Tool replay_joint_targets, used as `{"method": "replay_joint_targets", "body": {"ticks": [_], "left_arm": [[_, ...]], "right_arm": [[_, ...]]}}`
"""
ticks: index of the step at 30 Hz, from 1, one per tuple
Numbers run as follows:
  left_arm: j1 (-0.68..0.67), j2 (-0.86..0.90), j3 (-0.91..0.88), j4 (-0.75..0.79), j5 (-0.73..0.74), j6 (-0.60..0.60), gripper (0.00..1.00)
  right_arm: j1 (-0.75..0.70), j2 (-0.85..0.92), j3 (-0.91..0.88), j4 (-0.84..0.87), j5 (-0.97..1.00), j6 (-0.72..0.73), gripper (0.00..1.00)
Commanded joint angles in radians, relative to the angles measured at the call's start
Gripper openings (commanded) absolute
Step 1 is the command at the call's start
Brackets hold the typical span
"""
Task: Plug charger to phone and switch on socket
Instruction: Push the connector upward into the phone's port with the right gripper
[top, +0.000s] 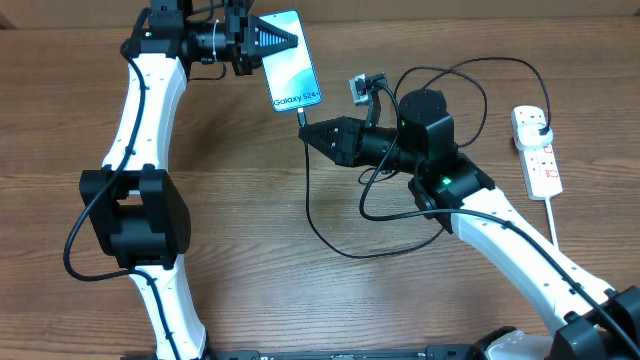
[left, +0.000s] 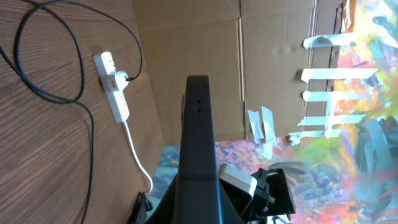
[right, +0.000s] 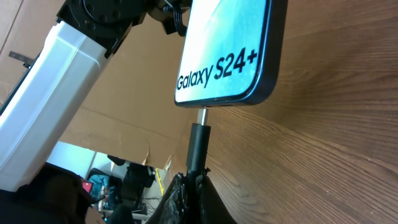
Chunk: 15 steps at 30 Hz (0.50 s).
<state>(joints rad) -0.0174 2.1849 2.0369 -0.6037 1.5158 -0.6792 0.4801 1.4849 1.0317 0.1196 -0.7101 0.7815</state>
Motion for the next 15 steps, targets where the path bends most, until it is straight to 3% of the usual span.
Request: {"method": "replay_joint_targets", "body": {"ticks": [1,15], "left_arm": [[-0.005,0.003,0.009,0.006,0.045,-0.009,0.04],[-0.010,0.003,0.008,0.005,0.049,-0.010,0.04]], "right_arm": [[0.001,-0.002,-0.002,0.005,-0.005,-0.003,0.04],[0.001,-0.002,-0.002,0.002,0.003,-0.003,0.04]]}}
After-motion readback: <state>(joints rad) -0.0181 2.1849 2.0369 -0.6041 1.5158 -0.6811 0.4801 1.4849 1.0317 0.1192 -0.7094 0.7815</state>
